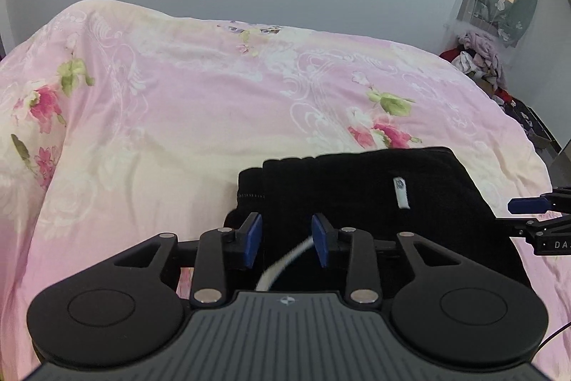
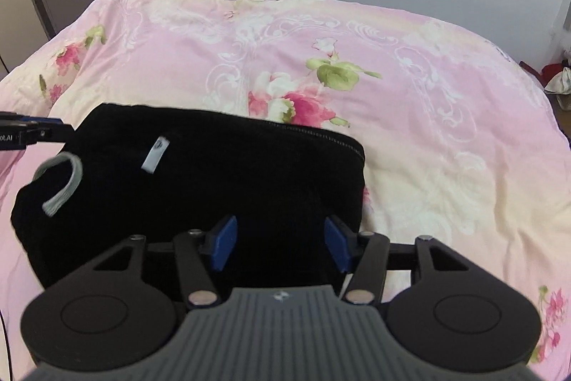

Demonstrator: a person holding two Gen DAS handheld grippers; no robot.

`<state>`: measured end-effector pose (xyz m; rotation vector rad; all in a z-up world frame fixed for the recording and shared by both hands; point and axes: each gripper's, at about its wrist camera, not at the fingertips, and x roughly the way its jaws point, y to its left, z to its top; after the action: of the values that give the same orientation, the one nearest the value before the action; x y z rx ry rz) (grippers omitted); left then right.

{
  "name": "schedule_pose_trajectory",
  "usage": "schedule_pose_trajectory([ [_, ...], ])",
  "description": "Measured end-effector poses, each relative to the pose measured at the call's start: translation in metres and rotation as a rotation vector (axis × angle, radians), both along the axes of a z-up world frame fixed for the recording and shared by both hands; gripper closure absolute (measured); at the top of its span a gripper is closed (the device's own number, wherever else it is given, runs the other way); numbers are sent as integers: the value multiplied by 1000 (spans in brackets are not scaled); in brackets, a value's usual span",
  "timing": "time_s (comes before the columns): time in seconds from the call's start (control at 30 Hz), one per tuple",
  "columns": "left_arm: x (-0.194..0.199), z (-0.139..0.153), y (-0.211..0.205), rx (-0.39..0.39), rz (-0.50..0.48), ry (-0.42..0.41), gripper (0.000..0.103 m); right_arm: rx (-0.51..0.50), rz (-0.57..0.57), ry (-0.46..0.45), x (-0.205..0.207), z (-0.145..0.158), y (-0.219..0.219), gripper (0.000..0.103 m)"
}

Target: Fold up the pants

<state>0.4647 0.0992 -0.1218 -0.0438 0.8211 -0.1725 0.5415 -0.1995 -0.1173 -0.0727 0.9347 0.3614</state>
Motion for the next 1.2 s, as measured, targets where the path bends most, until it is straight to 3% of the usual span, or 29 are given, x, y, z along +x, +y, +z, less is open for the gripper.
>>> schedule_pose_trajectory([
  [0.07,-23,3,1,-3,9,-16,65,37,-24,-6,-32,4,-10,47],
  [0.13,-41,2,2,6,12,-41,65,74,-55,-14,-66,3,-20,31],
  [0.27,-52,-15,3,9,32,-17,65,55,-70,-44,-131,-15,-26,30],
  [0.37,-48,-32,4,-6,66,-3,67,87,-119,5,-148,-41,-27,30],
  [0.4,-46,-36,3,-6,73,3,68,107,-141,19,-149,-51,-27,31],
  [0.47,-43,-46,5,-15,94,32,68,144,-188,18,-144,-63,-30,47],
  [0.53,-42,-51,6,-30,114,41,68,186,-213,34,-138,-71,-34,72],
  [0.67,-39,-60,-1,17,86,55,69,137,-208,31,-146,-82,-42,79],
  [0.77,-32,-69,1,-5,96,85,69,163,-204,44,-153,-98,-57,80],
  [0.83,-31,-72,3,-6,101,80,69,127,-179,13,-161,-100,-53,80],
  [0.93,-34,-71,5,-6,95,70,69,81,-148,-2,-173,-98,-50,80],
  [1.07,-43,-63,7,-16,98,32,67,110,-118,43,-172,-82,-53,82],
  [1.2,-58,-41,26,-89,115,5,61,45,-54,81,-175,-61,-51,78],
])
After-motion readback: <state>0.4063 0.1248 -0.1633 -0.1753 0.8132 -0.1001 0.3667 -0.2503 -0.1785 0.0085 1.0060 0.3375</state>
